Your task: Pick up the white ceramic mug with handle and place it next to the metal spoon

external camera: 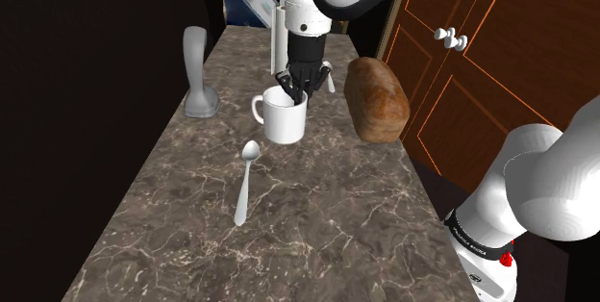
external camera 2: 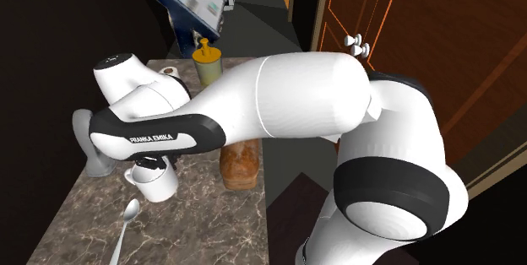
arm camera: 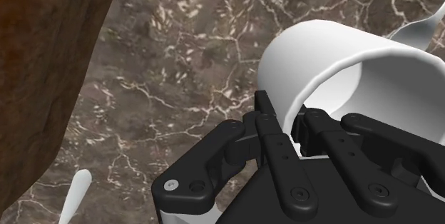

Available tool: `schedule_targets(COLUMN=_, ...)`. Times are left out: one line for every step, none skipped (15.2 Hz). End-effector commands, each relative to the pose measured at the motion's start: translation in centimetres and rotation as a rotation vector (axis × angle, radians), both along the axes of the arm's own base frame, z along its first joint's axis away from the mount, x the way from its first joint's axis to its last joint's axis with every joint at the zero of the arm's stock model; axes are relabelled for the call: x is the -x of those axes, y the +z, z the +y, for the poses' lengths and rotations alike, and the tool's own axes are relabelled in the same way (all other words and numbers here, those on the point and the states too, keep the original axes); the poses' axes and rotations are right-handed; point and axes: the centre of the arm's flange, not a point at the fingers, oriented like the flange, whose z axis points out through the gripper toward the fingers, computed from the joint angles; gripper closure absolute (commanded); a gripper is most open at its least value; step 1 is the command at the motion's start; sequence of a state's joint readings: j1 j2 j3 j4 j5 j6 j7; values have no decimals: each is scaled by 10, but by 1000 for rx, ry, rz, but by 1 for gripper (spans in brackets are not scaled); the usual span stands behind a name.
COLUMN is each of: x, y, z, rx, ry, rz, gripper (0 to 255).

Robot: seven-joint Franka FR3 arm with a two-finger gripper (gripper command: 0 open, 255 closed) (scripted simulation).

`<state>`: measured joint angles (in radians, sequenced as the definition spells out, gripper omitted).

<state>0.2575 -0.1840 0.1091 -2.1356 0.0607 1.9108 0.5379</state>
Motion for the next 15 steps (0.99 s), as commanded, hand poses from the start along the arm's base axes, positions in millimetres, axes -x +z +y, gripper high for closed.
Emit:
schedule_targets(x=0, y=-9, z=0, rx=0, ry=0, rz=-1, gripper=255)
schedule_targets(x=0, y=-9, z=0, rx=0, ry=0, rz=-1, gripper=255)
schedule_targets(x=0, y=-9, z=0, rx=0, ry=0, rz=-1, gripper=255)
schedule_targets(x=0, y=-9, z=0, rx=0, ry=0, rz=-1, gripper=255)
schedule_targets(x=0, y=-9, z=0, rx=0, ry=0, rz=-1, gripper=255)
schedule_targets(x=0, y=-9, z=0, rx=0, ry=0, rz=-1, gripper=255)
schedule_targets(x=0, y=-9, z=0, rx=0, ry=0, rz=-1, gripper=255)
schedule_targets(x=0, y=-9, z=0, rx=0, ry=0, rz=-1, gripper=255)
schedule_targets(x=0, y=-9, z=0, rx=0, ry=0, rz=-1, gripper=0)
schedule_targets(x=0, y=-9, z=0, rx=0, ry=0, rz=-1, gripper=0)
schedule_targets(x=0, y=-9, z=0, rx=0, ry=0, rz=-1, gripper=0)
schedule_targets(x=0, y=-9, z=0, rx=0, ry=0, rz=-1, gripper=0)
schedule_targets(x=0, y=-9, z=0, rx=0, ry=0, rz=-1, gripper=0)
schedule_targets(x=0, y=-9, z=0, rx=0, ry=0, rz=-1, gripper=0)
schedule_targets(x=-1, y=4, z=0, rx=0, ry=0, rz=-1, gripper=0)
